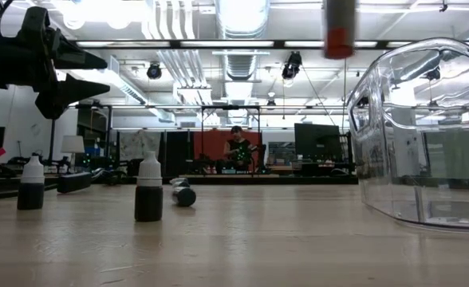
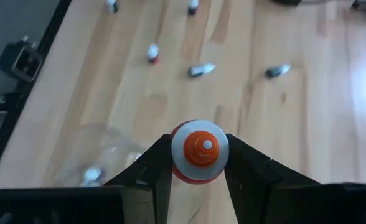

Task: Pick & Place food coloring
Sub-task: Put the orange food color into the transparent bin, then put the black food color into the transparent bin

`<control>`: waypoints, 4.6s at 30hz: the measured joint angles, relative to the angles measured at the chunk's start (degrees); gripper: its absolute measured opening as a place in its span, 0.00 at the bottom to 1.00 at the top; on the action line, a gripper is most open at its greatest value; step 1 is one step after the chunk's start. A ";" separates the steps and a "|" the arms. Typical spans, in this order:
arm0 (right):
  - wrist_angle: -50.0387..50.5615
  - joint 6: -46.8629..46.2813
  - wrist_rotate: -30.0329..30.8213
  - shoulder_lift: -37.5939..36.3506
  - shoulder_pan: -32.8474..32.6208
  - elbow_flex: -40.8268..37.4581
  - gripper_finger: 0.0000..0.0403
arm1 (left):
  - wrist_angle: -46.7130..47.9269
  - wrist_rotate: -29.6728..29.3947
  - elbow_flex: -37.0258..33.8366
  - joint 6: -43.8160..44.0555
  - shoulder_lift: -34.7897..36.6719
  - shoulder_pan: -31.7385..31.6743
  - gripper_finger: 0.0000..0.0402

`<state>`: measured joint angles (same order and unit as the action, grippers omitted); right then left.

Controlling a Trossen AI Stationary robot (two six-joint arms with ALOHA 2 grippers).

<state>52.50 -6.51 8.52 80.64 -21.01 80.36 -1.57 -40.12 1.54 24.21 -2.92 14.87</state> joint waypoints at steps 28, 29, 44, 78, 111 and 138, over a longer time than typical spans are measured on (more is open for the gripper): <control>1.11 -26.47 7.77 -4.02 -26.86 -17.43 0.28 | -0.04 0.02 0.00 0.00 0.00 -0.01 0.61; 0.48 -26.13 7.81 -4.02 -27.39 -18.19 0.28 | -0.05 0.02 0.00 0.02 0.00 -0.01 0.61; -8.57 -24.73 8.16 -3.98 -29.44 -23.82 0.28 | -0.06 0.02 0.00 0.00 0.00 -0.01 0.61; -14.15 -28.54 4.45 -3.69 -30.37 -31.52 0.33 | -0.06 0.02 0.00 0.01 -0.01 0.00 0.61; -1.06 -23.72 17.90 -4.17 -26.56 -11.65 0.52 | -0.06 0.02 -0.01 -0.01 -0.01 -0.01 0.61; -10.31 -29.47 26.16 -3.80 -5.54 -9.68 0.66 | -0.07 0.00 0.00 0.02 0.00 0.00 0.61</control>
<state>42.19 -35.98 34.68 76.84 -26.54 70.69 -1.64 -40.12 1.54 24.23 -2.92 14.87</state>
